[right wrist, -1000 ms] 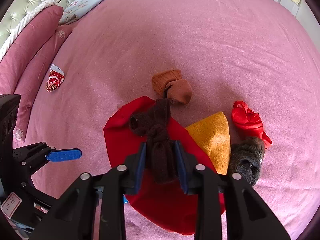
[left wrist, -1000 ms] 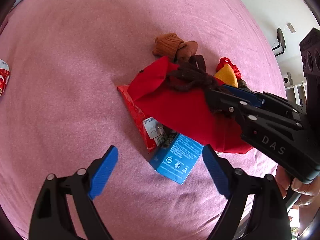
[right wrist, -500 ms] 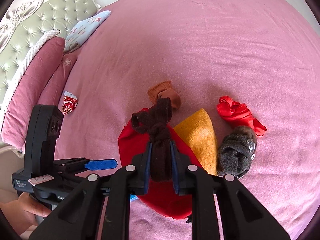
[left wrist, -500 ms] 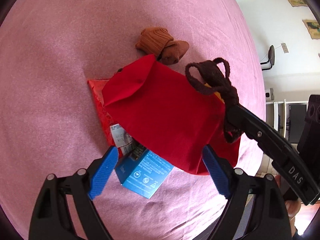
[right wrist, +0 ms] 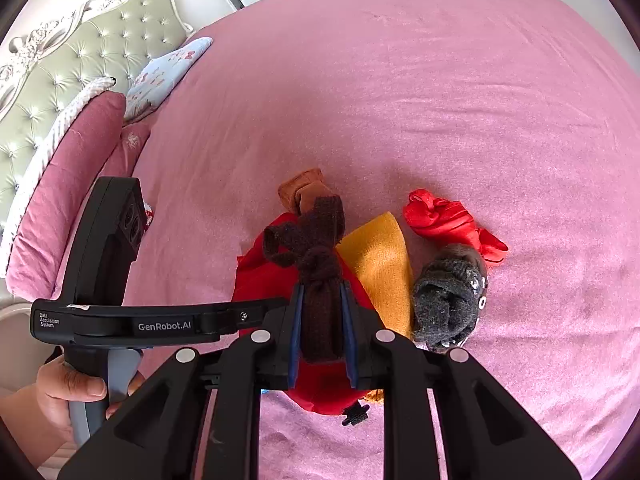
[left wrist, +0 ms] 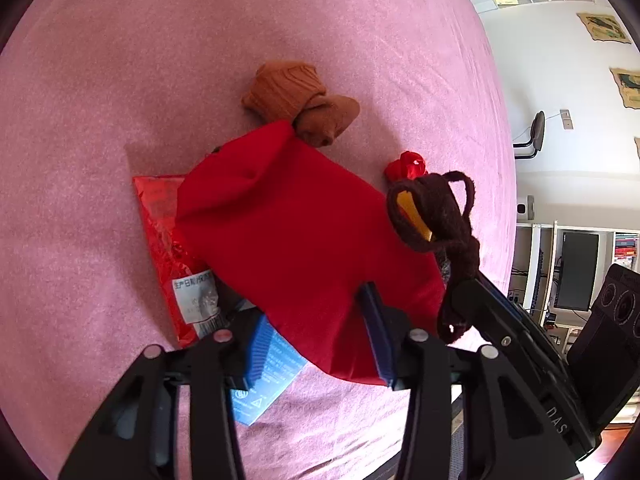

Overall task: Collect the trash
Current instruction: 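Grasp the red pouch with the left tool while the right tool grasps its brown drawstring, then carry the red pouch over the yellow bucket and open both tools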

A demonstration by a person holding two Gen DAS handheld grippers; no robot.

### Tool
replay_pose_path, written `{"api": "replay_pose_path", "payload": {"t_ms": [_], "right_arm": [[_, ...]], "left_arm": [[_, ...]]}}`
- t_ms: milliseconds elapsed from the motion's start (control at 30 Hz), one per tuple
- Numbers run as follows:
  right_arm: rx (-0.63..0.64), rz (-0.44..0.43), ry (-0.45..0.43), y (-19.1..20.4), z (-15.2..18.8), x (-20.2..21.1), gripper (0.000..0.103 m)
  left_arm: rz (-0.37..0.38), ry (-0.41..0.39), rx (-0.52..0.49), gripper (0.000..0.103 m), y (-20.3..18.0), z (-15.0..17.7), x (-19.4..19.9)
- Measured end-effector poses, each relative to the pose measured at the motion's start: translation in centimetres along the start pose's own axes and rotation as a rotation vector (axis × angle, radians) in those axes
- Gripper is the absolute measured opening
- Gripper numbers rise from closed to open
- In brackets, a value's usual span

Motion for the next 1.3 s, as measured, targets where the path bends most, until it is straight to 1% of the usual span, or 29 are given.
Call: {"api": "replay_pose_path", "payload": {"t_ms": [33, 67, 100, 200, 300, 367, 433, 600, 767, 833, 900, 1000, 1100, 1133, 1167, 1200, 1233, 1267, 1300], "right_arm": [[-0.003, -0.001, -0.003, -0.1, 0.1, 0.2, 0.017], [-0.006, -0.002, -0.005, -0.2, 0.2, 0.3, 0.018], [-0.008, -0.004, -0.006, -0.3, 0.3, 0.4, 0.018], [-0.010, -0.005, -0.011, -0.4, 0.6, 0.8, 0.018], [-0.012, -0.010, -0.022, -0.1, 0.7, 1.4, 0.018], [-0.010, -0.010, -0.031, -0.1, 0.9, 1.9, 0.018], [-0.009, -0.009, -0.040, 0.1, 1.0, 2.6, 0.018], [-0.027, -0.002, -0.077, 0.4, 1.6, 4.8, 0.018], [-0.050, 0.013, -0.105, 0.7, 3.3, 6.7, 0.017], [-0.060, 0.020, -0.114, 0.8, 4.1, 7.4, 0.018], [-0.073, 0.021, -0.124, 1.1, 4.9, 8.0, 0.018], [-0.091, 0.021, -0.137, 1.7, 6.2, 8.6, 0.018], [-0.098, 0.017, -0.141, 2.5, 7.1, 8.6, 0.018], [-0.097, 0.016, -0.140, 2.8, 7.3, 8.6, 0.018], [-0.094, 0.015, -0.139, 3.0, 7.5, 8.5, 0.018], [-0.093, 0.015, -0.138, 3.2, 7.7, 8.4, 0.018], [-0.092, 0.015, -0.139, 3.4, 8.0, 8.4, 0.017], [-0.092, 0.013, -0.141, 3.6, 8.1, 8.3, 0.017], [-0.093, 0.012, -0.145, 3.8, 8.3, 8.3, 0.018]], "left_arm": [[-0.003, -0.011, -0.008, 0.029, -0.3, -0.1, 0.1], [-0.006, -0.021, -0.012, 0.025, -0.5, 0.0, 0.2], [-0.009, -0.028, -0.019, 0.016, -0.9, -0.1, 0.4], [-0.052, -0.064, -0.057, 0.011, -1.8, -0.1, 1.0], [-0.100, -0.112, -0.113, 0.008, -2.9, 0.3, 2.2], [-0.123, -0.137, -0.149, 0.007, -3.5, 0.8, 3.2], [-0.142, -0.154, -0.177, 0.006, -3.2, 1.4, 4.3], [-0.126, -0.173, -0.203, 0.006, -2.7, 3.3, 6.8], [-0.114, -0.192, -0.236, 0.006, -2.7, 5.2, 9.1], [-0.128, -0.204, -0.260, 0.006, -2.8, 6.0, 9.8], [-0.136, -0.198, -0.280, 0.006, -2.7, 6.7, 10.1], [-0.172, -0.176, -0.311, 0.006, -2.3, 7.7, 10.0], [-0.207, -0.174, -0.340, 0.007, -2.2, 8.5, 10.1], [-0.218, -0.182, -0.349, 0.009, -2.1, 8.7, 10.4], [-0.224, -0.184, -0.358, 0.017, -2.1, 8.9, 10.5], [-0.224, -0.186, -0.363, 0.021, -2.1, 9.2, 10.7], [-0.222, -0.186, -0.367, 0.023, -2.0, 9.4, 10.8], [-0.220, -0.182, -0.372, 0.019, -2.0, 9.4, 10.7], [-0.221, -0.180, -0.377, 0.013, -1.9, 9.6, 10.7]]}}
Point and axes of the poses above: each gripper's, at about its wrist camera, not at the fingertips, and x roughly against the way its jaws point, y to its left, z to its underside, the point moved 9 cm from there along -x, roughly the way its jaws point, and after that the axes turned 14 degrees about -z, right-handed, at the moved point
